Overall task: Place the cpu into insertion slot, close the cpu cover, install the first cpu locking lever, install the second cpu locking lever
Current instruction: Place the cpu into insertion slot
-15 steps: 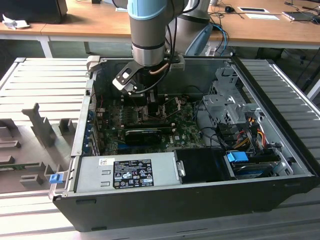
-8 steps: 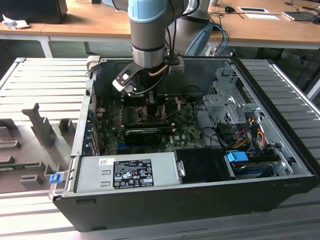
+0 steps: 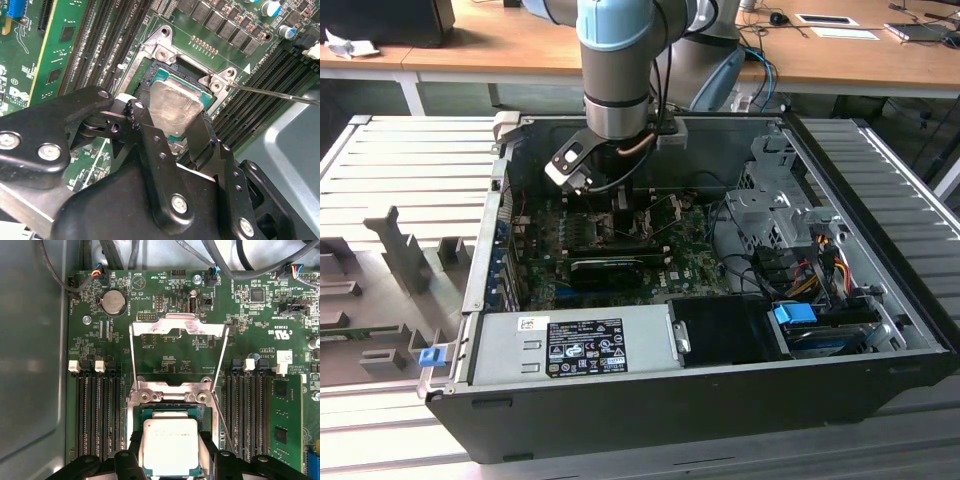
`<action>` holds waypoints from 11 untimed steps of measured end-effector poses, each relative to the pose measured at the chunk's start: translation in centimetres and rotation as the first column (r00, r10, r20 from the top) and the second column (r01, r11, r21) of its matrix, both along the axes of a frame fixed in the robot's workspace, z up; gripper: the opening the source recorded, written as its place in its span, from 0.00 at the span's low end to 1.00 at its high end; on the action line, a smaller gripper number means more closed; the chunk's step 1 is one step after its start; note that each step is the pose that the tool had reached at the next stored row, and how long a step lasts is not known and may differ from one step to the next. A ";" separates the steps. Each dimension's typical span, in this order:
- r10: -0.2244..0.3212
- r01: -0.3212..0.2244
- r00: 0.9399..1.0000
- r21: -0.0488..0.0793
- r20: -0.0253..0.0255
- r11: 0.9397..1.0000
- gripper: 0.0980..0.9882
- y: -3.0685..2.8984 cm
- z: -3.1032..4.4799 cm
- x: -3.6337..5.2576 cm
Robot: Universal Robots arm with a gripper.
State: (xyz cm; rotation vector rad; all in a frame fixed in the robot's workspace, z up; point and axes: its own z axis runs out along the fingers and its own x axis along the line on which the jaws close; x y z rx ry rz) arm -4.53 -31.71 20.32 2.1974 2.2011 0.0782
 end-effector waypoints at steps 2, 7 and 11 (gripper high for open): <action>-0.003 0.003 1.000 0.000 0.000 1.000 0.48 0.01 -0.03 0.01; -0.013 0.013 1.000 0.000 0.000 1.000 0.48 -0.01 -0.04 0.02; -0.013 0.013 1.000 0.000 0.000 1.000 0.48 -0.01 0.02 0.02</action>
